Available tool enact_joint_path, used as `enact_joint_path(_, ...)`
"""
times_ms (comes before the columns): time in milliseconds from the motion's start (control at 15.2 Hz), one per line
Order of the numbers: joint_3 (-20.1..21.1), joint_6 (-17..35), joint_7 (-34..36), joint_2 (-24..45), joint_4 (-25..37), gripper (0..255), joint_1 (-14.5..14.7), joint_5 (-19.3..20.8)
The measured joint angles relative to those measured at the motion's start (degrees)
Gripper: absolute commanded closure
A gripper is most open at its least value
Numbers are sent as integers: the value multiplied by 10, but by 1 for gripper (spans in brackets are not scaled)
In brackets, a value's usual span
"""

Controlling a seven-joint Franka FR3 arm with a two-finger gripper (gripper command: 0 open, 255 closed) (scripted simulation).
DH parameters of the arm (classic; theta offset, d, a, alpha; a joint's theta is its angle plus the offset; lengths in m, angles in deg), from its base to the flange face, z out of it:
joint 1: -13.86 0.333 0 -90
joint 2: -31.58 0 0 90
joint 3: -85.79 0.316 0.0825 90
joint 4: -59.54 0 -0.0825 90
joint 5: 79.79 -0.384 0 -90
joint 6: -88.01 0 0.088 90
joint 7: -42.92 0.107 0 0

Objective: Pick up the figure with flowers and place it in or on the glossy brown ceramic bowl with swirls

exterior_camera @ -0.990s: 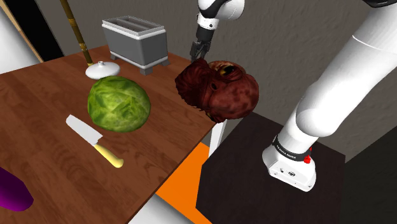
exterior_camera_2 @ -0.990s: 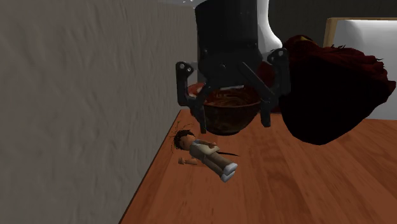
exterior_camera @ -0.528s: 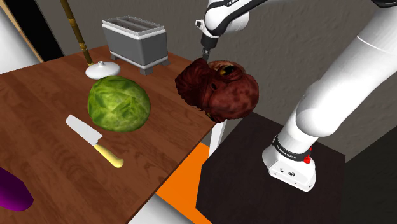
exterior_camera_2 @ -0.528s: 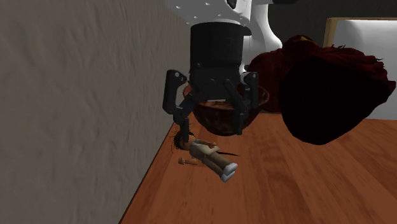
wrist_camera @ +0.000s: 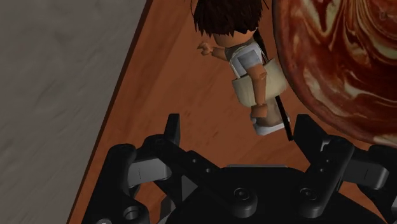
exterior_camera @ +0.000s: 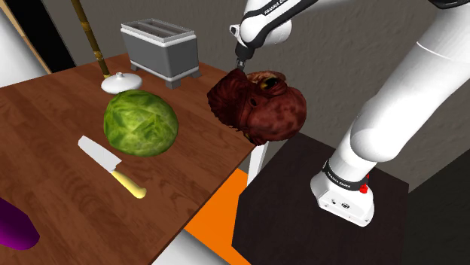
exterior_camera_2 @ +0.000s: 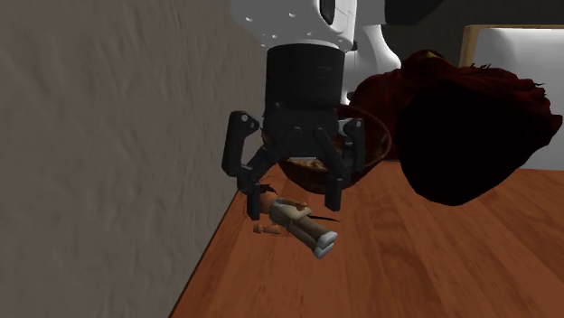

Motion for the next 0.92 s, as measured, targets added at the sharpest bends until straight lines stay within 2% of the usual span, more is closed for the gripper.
enact_joint_path(132, 0, 6, 0, -2, -3, 0, -1, 1)
enact_joint_path(198, 2, 9, 5, -1, -3, 255, 1, 2)
enact_joint_path(528, 6, -24, 9, 0, 8, 255, 4, 2)
enact_joint_path(858, 5, -8, 10, -9, -7, 255, 3, 5)
enact_joint_path(924, 4, -18, 3, -6, 0, 255, 2, 2)
